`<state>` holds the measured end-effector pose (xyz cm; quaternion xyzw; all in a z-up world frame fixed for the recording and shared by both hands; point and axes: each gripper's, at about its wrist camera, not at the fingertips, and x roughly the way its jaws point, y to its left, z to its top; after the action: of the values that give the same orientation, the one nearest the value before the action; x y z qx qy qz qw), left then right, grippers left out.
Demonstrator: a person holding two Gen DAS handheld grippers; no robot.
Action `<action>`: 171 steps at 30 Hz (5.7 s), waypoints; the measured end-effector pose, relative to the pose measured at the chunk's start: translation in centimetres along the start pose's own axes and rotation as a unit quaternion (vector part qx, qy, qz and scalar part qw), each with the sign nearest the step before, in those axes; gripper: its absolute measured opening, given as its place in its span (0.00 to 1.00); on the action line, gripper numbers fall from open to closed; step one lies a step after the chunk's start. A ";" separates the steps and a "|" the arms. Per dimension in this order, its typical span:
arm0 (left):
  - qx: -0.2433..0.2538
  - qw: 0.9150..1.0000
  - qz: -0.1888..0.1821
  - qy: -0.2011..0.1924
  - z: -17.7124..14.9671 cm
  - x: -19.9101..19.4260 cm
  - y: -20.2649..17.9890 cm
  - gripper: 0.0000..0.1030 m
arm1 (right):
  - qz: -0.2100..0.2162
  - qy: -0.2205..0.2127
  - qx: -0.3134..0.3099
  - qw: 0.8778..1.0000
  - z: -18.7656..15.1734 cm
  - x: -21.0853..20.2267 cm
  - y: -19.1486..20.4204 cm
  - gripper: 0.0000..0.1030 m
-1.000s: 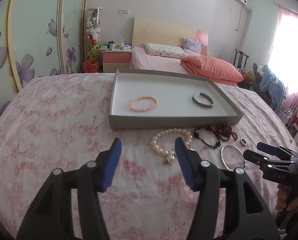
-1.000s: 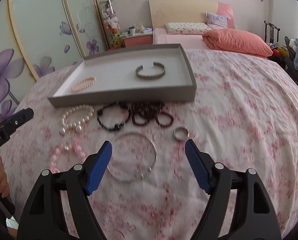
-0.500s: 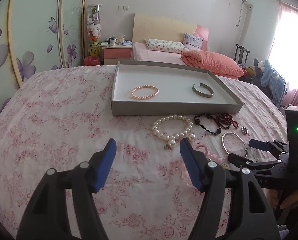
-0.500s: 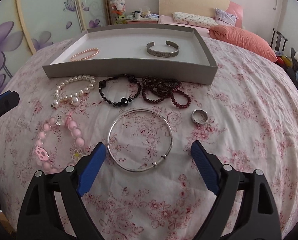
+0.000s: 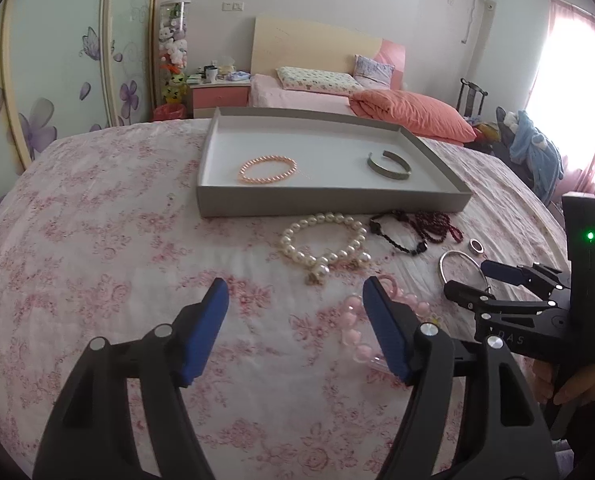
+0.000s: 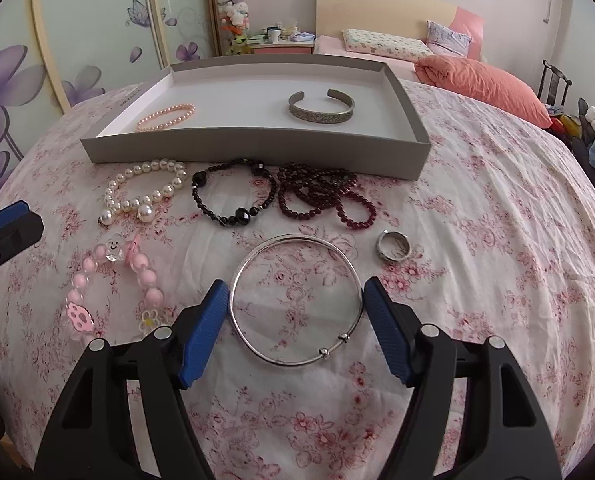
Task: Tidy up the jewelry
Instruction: 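Grasp the pink beaded charm bracelet with the left tool while the right tool grasps the large silver bangle, then carry both pieces into the grey tray and open both tools to release them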
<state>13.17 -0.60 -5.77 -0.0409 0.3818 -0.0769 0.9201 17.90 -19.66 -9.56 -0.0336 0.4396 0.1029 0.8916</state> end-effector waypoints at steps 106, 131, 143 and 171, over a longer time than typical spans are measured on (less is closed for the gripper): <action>-0.032 0.991 -0.039 -0.123 7.1 -6.7 0.8 0.13 | 0.030 -0.195 0.007 0.980 5.2 -8.3 1.9 0.68; -0.032 0.994 0.011 -0.104 15.4 4.3 1.4 0.13 | -0.002 -0.167 0.048 0.985 13.0 1.6 -1.3 0.68; -0.045 0.996 0.022 -0.079 16.3 8.6 2.6 0.13 | -0.009 -0.105 0.032 0.994 13.7 5.6 0.1 0.68; -0.076 0.994 0.015 -0.079 15.0 7.4 4.8 0.23 | -0.014 -0.122 0.037 0.992 13.1 2.8 -0.6 0.73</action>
<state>29.46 3.07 -0.98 -0.1113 0.3134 -0.0304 0.9426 29.88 -17.87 -3.83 0.0057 0.3308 0.0771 0.9405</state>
